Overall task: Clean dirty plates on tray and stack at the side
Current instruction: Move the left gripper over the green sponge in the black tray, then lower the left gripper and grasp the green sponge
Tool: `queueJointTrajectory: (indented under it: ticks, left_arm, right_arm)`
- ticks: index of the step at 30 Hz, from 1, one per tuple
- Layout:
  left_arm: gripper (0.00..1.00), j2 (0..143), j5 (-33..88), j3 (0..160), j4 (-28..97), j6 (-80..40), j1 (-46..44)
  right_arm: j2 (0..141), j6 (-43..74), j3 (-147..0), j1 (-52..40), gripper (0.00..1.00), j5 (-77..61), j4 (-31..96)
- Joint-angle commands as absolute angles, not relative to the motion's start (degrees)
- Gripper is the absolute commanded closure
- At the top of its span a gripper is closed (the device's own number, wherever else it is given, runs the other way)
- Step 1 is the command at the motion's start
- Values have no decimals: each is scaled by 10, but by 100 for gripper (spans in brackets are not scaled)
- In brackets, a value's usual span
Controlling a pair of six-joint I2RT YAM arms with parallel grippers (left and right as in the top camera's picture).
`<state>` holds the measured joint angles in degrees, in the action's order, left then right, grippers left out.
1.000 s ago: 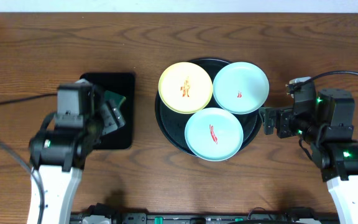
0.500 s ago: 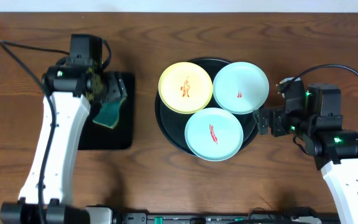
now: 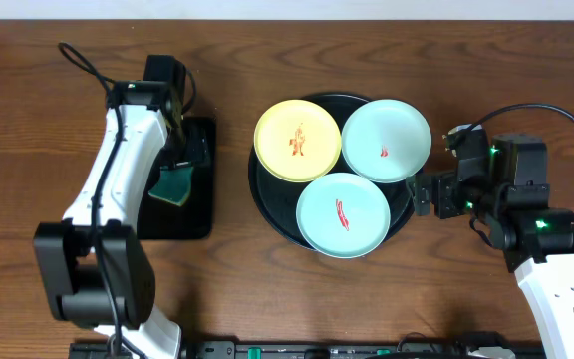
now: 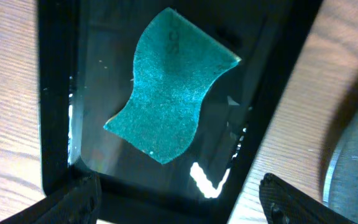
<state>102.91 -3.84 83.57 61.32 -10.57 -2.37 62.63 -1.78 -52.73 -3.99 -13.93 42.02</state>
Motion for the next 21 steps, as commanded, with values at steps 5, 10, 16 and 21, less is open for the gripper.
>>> queueJointTrajectory:
  ticks: [5,10,16,21]
  left_arm:
    - [18,1066,2,844,612,-1,21]
    - [18,1070,131,830,590,101,76]
    - [18,1072,129,807,540,107,107]
    - [18,1072,128,797,510,108,96]
  right_arm:
    - [628,-24,-537,-47,1,-141,420]
    - [628,-24,-537,-47,1,-136,420]
    - [628,-24,-537,-47,1,-136,418]
    - [628,-24,-537,-47,1,-136,418]
